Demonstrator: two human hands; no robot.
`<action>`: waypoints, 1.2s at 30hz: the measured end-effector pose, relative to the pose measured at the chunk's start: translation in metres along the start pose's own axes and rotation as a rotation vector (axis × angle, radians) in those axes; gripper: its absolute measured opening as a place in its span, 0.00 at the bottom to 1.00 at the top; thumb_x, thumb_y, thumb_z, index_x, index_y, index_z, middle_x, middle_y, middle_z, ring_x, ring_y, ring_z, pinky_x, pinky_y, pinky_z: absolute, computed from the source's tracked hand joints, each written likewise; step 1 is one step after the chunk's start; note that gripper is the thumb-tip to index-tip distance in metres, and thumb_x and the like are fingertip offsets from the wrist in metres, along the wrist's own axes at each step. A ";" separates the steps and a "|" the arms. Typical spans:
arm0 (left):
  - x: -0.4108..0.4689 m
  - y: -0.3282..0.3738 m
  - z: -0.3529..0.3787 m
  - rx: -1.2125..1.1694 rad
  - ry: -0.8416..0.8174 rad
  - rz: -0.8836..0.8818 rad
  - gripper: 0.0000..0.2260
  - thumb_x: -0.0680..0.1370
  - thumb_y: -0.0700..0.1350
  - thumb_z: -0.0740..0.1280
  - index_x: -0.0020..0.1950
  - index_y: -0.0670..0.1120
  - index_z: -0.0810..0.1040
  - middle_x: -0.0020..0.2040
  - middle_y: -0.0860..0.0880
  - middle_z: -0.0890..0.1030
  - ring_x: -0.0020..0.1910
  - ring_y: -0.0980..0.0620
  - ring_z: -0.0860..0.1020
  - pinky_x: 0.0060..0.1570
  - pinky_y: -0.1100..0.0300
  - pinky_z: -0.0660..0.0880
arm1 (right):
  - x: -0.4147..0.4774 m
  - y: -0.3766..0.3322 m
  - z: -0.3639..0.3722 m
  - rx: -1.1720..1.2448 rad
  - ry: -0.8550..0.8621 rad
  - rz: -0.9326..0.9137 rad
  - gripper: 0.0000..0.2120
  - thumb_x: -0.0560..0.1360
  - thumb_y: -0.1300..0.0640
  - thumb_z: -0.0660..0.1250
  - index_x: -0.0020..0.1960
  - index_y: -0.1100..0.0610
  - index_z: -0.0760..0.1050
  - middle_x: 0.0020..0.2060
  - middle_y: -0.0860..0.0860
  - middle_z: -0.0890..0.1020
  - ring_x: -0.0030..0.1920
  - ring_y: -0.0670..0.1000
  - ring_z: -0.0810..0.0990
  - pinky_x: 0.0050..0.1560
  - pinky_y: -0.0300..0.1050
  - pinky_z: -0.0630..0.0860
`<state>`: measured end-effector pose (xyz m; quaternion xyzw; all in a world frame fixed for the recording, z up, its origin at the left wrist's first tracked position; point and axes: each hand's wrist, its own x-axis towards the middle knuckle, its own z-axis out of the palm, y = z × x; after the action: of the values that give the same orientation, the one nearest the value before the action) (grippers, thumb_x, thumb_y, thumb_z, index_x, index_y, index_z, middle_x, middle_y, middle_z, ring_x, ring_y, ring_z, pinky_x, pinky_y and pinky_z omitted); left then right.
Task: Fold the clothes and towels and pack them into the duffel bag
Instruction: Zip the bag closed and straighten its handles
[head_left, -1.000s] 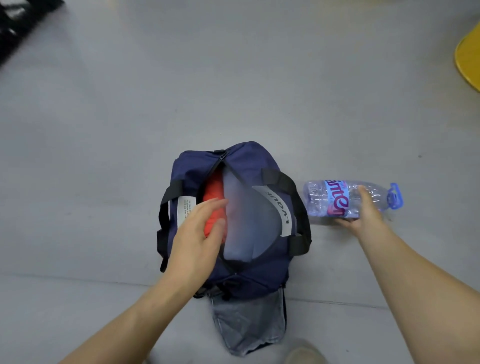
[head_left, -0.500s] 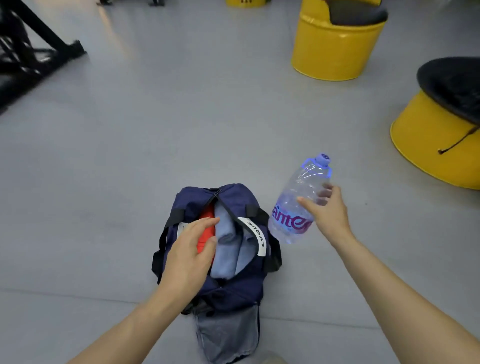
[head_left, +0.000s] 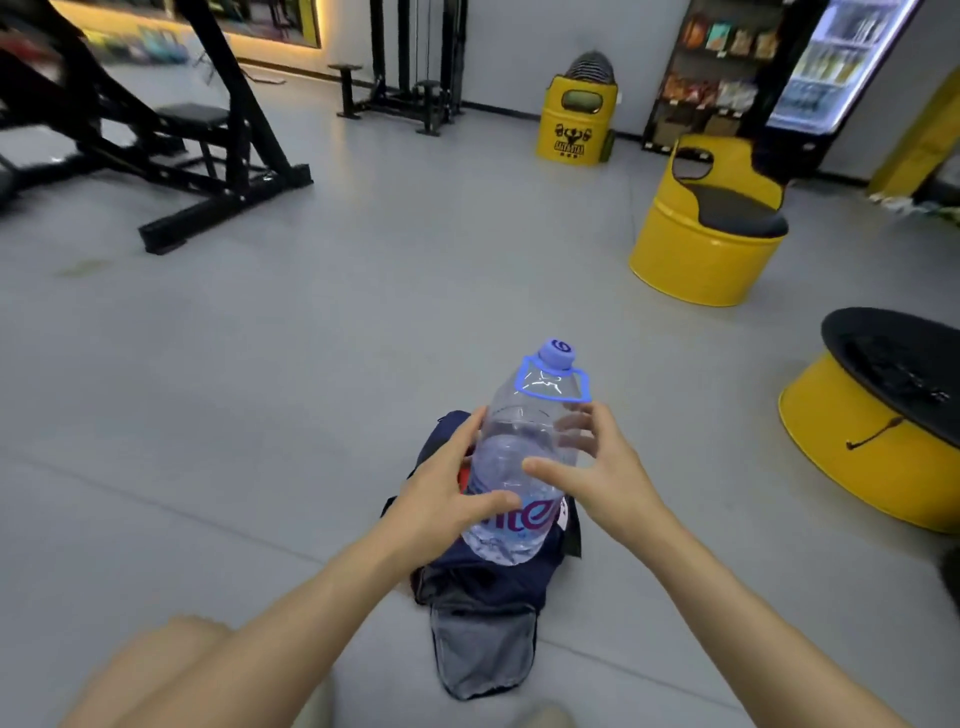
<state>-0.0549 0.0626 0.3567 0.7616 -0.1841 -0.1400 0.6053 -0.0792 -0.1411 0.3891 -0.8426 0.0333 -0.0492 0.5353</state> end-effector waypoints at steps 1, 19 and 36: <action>-0.009 0.001 -0.006 -0.012 -0.013 -0.003 0.40 0.72 0.46 0.78 0.75 0.70 0.59 0.66 0.67 0.76 0.64 0.61 0.77 0.64 0.50 0.76 | -0.009 -0.008 0.008 -0.006 -0.007 0.005 0.31 0.66 0.52 0.81 0.62 0.40 0.69 0.56 0.39 0.77 0.54 0.35 0.78 0.53 0.39 0.77; -0.051 -0.025 0.029 0.249 -0.158 -0.043 0.39 0.71 0.48 0.77 0.73 0.70 0.59 0.64 0.65 0.77 0.62 0.60 0.78 0.62 0.49 0.76 | -0.089 0.016 0.015 -0.053 -0.078 0.165 0.31 0.62 0.41 0.79 0.61 0.35 0.69 0.53 0.33 0.80 0.55 0.39 0.80 0.58 0.48 0.78; -0.031 -0.155 -0.022 0.838 -0.310 -0.388 0.30 0.80 0.50 0.69 0.79 0.54 0.62 0.74 0.49 0.71 0.69 0.48 0.73 0.67 0.56 0.69 | -0.102 0.139 0.078 -0.101 0.026 0.497 0.28 0.65 0.43 0.76 0.59 0.39 0.65 0.53 0.35 0.77 0.50 0.40 0.77 0.42 0.34 0.69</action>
<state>-0.0564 0.1265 0.2104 0.9304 -0.1671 -0.2758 0.1745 -0.1714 -0.1186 0.2257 -0.8336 0.2487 0.0749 0.4876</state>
